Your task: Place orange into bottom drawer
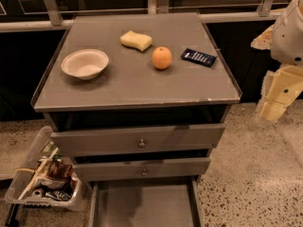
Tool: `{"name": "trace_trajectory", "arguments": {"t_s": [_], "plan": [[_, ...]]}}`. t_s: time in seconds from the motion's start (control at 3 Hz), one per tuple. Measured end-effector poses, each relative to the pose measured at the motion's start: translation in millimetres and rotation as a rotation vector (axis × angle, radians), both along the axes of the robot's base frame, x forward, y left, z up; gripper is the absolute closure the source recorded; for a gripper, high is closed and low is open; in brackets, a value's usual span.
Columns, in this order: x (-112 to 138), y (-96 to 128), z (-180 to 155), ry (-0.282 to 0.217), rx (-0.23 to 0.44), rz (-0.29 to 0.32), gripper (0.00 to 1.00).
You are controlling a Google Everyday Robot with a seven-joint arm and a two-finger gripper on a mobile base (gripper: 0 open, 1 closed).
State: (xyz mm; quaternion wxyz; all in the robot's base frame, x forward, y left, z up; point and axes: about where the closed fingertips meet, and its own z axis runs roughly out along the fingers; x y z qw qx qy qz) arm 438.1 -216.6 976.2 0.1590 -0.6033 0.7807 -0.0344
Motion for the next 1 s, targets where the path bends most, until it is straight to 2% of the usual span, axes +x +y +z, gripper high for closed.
{"name": "trace_trajectory", "arguments": {"t_s": [0.33, 0.67, 1.0], "plan": [[0, 0, 0, 0.0, 0.0, 0.0, 0.0], [5, 4, 2, -0.027, -0.001, 0.007, 0.0], [16, 11, 2, -0.066, 0.043, 0.015, 0.0]]}}
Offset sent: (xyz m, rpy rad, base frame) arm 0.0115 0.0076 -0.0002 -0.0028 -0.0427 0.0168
